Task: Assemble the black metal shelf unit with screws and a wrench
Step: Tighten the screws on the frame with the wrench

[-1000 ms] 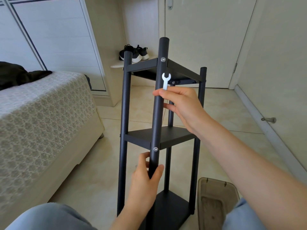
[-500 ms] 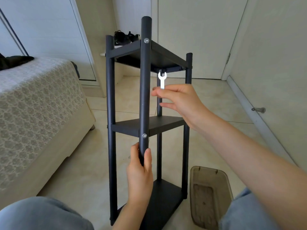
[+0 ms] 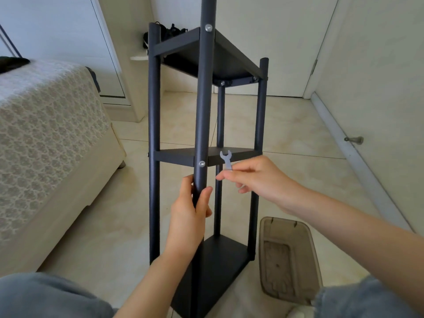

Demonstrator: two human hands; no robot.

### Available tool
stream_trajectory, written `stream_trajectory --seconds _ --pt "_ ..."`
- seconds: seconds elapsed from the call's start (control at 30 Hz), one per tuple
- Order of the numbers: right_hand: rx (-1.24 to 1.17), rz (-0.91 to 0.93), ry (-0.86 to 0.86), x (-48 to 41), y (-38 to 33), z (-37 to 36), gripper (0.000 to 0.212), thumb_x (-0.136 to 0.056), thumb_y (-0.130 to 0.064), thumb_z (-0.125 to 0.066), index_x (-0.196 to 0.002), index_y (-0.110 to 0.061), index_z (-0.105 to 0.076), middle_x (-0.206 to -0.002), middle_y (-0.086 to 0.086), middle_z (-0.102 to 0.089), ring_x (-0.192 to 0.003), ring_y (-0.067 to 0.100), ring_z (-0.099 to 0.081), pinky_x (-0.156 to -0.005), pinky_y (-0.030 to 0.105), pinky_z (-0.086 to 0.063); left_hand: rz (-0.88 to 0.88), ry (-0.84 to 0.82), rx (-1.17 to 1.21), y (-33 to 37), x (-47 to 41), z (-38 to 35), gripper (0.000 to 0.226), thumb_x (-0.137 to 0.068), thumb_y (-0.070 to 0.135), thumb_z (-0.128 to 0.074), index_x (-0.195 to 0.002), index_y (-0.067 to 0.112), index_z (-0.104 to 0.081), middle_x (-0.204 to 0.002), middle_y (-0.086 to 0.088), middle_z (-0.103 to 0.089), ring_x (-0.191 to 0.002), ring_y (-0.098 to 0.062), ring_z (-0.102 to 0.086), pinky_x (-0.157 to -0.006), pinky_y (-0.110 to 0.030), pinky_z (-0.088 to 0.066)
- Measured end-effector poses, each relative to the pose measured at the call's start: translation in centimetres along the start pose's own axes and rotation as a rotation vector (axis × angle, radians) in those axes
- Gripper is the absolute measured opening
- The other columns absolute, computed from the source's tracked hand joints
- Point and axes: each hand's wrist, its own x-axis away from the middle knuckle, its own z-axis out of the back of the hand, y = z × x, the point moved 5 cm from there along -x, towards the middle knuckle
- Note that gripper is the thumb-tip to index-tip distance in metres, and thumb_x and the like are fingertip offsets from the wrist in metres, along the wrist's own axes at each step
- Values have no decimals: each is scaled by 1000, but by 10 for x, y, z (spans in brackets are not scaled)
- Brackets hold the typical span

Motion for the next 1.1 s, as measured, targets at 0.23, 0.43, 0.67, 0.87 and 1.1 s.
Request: stream_trajectory --seconds 0.23,0.43,0.67,0.87,1.1 --pt "102 -105 3 5 26 -7 20 -92 -25 -66 -100 -13 -79 -97 3 -73 -91 13 -65 -79 28 -58 77 -279 -421 21 -28 11 38 -96 28 -65 -123 25 -38 -108 7 -57 -97 -17 -71 -80 -27 -58" --pt "137 -218 -13 -2 49 -11 19 -89 -25 -71 -88 -8 -79 -76 4 -71 -70 17 -68 -67 22 -56 133 -335 -530 25 -40 34 54 -92 25 -69 -136 18 -39 -131 -8 -59 -106 -28 -69 -89 -48 -60" --pt "144 -171 -24 -20 46 -27 18 -92 -23 -67 -78 -15 -74 -67 -7 -66 -60 5 -63 -57 12 -48 99 -336 -565 21 -43 36 56 -87 31 -75 -131 21 -42 -115 2 -58 -103 -25 -67 -87 -43 -61" --pt "-98 -207 40 -34 38 -53 18 -93 -20 -64 -98 -9 -77 -74 -1 -63 -69 11 -59 -65 18 -53 51 -339 -633 20 -46 32 60 -83 37 -78 -130 22 -43 -98 11 -47 -85 -15 -56 -76 -33 -58" --pt "-41 -44 144 -32 25 -76 22 -97 -17 -57 -80 -19 -71 -74 1 -66 -73 15 -63 -81 39 -57 39 -348 -639 12 -54 44 63 -82 34 -81 -132 21 -45 -87 19 -43 -81 -12 -56 -60 -15 -47"
